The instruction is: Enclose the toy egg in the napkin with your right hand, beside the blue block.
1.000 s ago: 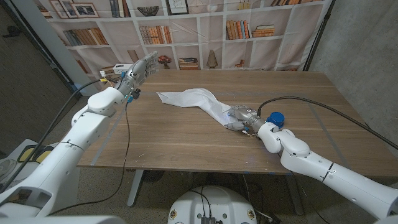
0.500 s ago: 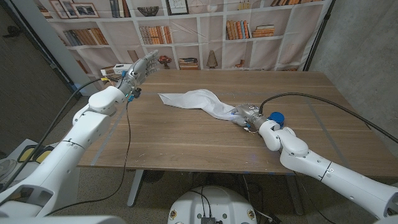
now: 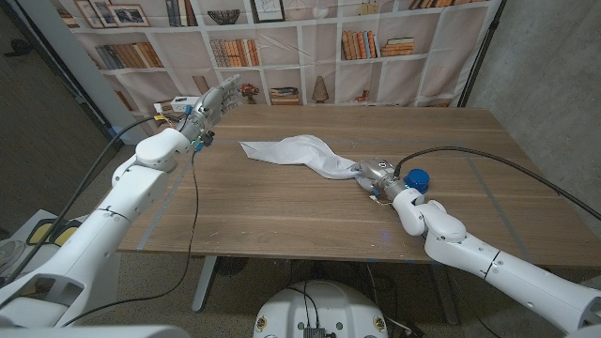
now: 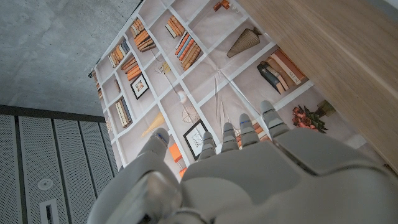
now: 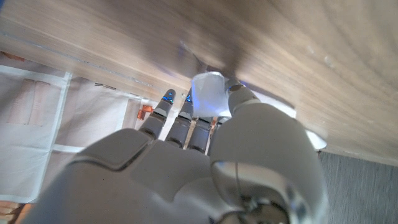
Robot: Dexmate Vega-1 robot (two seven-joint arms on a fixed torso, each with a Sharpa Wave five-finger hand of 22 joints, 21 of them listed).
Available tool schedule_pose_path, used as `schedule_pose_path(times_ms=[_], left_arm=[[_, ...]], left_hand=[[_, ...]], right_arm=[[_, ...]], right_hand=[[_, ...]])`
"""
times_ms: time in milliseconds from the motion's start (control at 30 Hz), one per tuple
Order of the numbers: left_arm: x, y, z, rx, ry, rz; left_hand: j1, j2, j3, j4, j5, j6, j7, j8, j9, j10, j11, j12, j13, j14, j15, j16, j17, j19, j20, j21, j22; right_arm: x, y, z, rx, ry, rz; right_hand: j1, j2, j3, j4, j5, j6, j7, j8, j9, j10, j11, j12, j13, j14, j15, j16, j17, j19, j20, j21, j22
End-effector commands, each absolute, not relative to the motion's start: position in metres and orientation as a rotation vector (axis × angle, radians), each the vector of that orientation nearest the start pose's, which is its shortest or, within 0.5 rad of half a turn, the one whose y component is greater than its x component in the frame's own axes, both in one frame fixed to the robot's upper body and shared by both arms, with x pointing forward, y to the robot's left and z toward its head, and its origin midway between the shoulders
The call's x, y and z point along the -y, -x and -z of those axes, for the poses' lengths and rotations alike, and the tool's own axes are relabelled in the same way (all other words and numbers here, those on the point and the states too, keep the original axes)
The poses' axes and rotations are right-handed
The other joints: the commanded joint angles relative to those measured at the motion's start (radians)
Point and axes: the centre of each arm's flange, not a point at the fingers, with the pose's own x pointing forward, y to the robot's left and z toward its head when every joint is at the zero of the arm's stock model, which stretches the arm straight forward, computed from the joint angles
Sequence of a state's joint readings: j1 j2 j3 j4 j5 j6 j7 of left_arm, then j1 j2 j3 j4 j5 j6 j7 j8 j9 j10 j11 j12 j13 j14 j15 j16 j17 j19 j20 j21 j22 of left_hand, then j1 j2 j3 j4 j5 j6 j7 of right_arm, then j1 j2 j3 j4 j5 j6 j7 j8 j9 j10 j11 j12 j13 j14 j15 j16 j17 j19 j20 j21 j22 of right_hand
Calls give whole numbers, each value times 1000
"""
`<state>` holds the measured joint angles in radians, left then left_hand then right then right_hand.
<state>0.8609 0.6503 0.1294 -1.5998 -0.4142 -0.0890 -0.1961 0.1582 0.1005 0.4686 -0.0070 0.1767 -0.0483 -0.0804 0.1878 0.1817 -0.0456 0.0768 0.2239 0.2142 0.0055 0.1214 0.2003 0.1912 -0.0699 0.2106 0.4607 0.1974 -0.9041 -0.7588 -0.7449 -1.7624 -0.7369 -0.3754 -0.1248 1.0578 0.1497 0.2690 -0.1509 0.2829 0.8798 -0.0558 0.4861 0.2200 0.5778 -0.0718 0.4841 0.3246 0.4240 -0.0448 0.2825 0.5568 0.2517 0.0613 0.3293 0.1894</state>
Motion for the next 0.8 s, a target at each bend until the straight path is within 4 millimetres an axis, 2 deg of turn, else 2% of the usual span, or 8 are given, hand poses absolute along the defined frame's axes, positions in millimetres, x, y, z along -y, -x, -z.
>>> schedule_pose_path(times_ms=[33,433,800], left_arm=[[-336,-590,-95,732,-337,238],[-337,-589,-83,710,-302,229],[-347,-579,-67,686,-276,192]], left_hand=[[-10,-2,6,1,3,-2,-5,1,0,-1,6,5,3,1,6,1,3,8,2,-5,3],[-11,-2,7,1,4,0,-4,2,0,-1,6,6,3,1,6,1,3,8,2,-7,3],[-12,-2,8,1,4,0,-5,2,0,-1,7,6,3,0,9,0,3,7,2,-9,3]], right_arm=[[200,-588,67,784,1367,326],[182,-600,24,973,1290,404],[161,-608,-1,1086,1277,383]], right_hand=[[12,13,5,1,-10,131,90,2,8,12,-6,1,-1,17,-123,20,20,29,-15,12,1],[15,10,8,4,-20,134,87,4,5,29,-11,8,-3,35,-132,24,26,45,-22,16,0],[16,8,11,6,-25,138,88,6,3,36,-16,10,-5,41,-138,21,26,50,-24,17,-1]])
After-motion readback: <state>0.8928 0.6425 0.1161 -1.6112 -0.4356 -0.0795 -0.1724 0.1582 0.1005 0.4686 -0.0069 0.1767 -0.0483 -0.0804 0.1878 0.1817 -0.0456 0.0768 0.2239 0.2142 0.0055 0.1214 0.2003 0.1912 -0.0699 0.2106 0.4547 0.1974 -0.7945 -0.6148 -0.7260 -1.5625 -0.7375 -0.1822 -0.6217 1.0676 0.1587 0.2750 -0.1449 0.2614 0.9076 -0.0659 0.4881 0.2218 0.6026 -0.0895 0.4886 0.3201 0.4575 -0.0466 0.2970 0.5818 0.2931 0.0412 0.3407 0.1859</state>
